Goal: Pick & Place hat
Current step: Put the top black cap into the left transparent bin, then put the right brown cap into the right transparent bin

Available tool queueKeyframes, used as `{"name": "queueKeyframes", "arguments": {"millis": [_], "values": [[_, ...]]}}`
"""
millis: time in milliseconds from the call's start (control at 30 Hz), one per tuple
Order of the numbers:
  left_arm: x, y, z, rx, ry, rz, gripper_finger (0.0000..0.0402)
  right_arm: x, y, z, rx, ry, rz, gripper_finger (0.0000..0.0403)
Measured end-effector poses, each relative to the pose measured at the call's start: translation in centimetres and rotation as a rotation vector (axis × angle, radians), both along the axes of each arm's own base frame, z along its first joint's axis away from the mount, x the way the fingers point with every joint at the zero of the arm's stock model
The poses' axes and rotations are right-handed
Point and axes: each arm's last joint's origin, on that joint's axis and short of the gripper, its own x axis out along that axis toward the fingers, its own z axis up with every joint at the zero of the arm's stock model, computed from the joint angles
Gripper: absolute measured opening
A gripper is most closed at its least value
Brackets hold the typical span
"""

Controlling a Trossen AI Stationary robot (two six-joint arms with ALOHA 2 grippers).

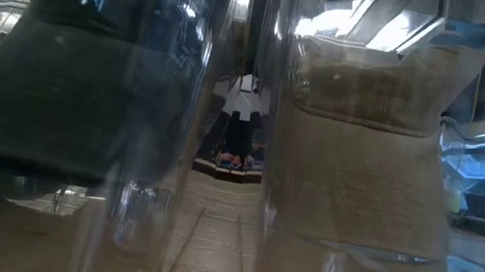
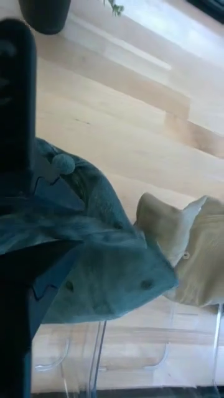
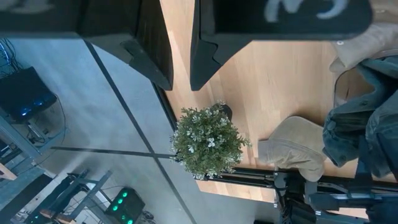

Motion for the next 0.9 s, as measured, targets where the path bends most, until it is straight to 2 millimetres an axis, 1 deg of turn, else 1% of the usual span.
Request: {"name": "queueKeyframes", "arguments": {"millis": [200,333,533,767,900], "values": [[-0.1,0.1,0.8,0.004,0.001,-0.001,0.0131,0.0,0.0,0.0,0.000,0.000,0.000,0.0058],[-0.4,0.2,1.8,0.040,0.006,-0.024,0.0147,0.0,0.0,0.0,0.000,0.000,0.000,0.0058],[-1.5,1.1,3.8,0.067,-0.083,0.012,0.0149,0.0,0.0,0.0,0.000,0.000,0.000,0.0058],[-3.4,2.4,6.3,0.107,-0.214,0.097,0.0147,0.0,0.0,0.0,0.000,0.000,0.000,0.0058],[-4.4,3.1,7.4,0.144,-0.285,0.181,0.0147,0.0,0.0,0.0,0.000,0.000,0.000,0.0058]]}}
